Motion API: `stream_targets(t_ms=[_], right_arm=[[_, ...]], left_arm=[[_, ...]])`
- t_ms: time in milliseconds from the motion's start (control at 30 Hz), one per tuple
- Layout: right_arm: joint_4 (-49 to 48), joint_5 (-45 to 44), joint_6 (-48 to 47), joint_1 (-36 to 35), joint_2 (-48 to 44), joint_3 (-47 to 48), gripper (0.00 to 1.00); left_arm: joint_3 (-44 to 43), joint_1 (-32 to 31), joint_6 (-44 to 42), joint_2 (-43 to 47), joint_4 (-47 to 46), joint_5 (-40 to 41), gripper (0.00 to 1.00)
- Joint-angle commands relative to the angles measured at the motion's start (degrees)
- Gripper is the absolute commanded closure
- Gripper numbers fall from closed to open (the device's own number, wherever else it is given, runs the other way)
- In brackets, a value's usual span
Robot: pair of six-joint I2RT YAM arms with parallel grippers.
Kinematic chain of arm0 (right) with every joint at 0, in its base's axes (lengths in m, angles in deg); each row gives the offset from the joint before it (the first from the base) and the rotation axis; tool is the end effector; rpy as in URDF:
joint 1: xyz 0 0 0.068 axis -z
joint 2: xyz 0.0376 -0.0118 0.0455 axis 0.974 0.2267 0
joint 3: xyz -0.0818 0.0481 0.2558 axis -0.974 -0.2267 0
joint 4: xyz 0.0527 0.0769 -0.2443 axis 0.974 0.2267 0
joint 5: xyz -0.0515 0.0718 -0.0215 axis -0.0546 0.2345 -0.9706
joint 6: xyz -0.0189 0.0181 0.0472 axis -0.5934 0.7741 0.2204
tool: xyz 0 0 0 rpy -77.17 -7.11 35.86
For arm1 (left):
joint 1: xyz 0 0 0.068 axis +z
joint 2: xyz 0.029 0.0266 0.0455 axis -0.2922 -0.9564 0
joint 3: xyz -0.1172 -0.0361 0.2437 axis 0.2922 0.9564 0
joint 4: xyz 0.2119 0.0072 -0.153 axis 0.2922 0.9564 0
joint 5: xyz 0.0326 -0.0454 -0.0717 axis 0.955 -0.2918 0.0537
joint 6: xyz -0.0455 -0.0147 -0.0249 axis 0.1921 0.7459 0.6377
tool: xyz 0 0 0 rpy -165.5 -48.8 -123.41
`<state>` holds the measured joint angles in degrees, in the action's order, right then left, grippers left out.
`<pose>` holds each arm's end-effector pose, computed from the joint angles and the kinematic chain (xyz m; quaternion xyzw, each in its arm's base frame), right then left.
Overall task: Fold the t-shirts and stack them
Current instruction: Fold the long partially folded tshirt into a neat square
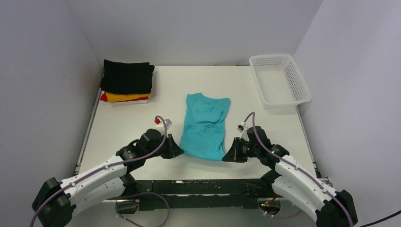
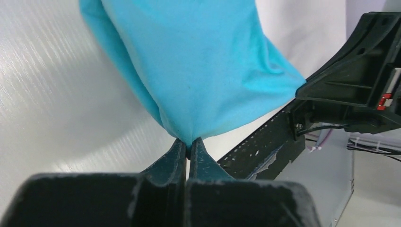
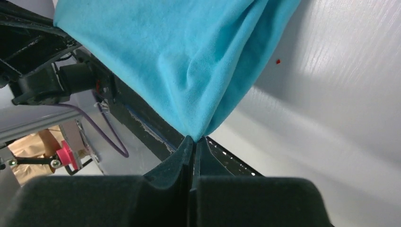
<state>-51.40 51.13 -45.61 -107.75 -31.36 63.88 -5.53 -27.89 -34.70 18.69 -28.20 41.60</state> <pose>0.1218 0.0920 0.1799 0.0084 0.9089 0.3886 0.1510 0.1248 -0.1317 0.1927 0.0196 0.8829 -0.3802 0.2748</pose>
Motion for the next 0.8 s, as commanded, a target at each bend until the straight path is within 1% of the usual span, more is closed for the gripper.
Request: stream_targets(t_ms=[0,133,200,233,267,367,467,600,767], right_arm=[[3.7,0.3,2.4,-0.2,-3.6,3.3,1.0],[4.7,-8.5,-1.0,0.3,-1.2,10.9,1.0],[4.1,-12.7,-2.4,1.2,1.5,14.6,1.0],[3.5,-14.1,-3.0,2.1,3.1,16.1,1.0],[2.7,-14.7,-3.9,3.2,5.3,17.5,1.0],[0.8,-13.7,-6.3,7.0,12.2,22.2,1.0],[-2.8,-12.6,-7.1,10.8,17.0,25.2,1.0],[-7.8,-10.1,-7.2,15.7,22.3,28.5,1.0],[-8.8,-7.7,-8.1,18.3,27.9,33.2,1.0]], left_arm=[[-1.6,-0.4,-0.5,3.4,2.6,1.0,1.0],[-7.2,-0.2,-3.5,1.5,1.0,7.8,1.0],[-11.0,0.8,-5.9,-1.6,0.2,9.4,1.0],[-13.1,1.5,-6.8,-3.6,0.1,11.8,1.0],[-15.1,2.6,-7.7,-5.8,0.2,12.5,1.0],[-20.0,6.5,-9.9,-13.3,-2.4,13.0,1.0],[-24.6,9.9,-11.1,-19.5,-4.5,10.8,1.0],[-32.2,12.2,-12.6,-26.5,-4.0,10.4,1.0],[-39.2,13.9,-14.6,-32.0,-3.1,9.2,1.0]])
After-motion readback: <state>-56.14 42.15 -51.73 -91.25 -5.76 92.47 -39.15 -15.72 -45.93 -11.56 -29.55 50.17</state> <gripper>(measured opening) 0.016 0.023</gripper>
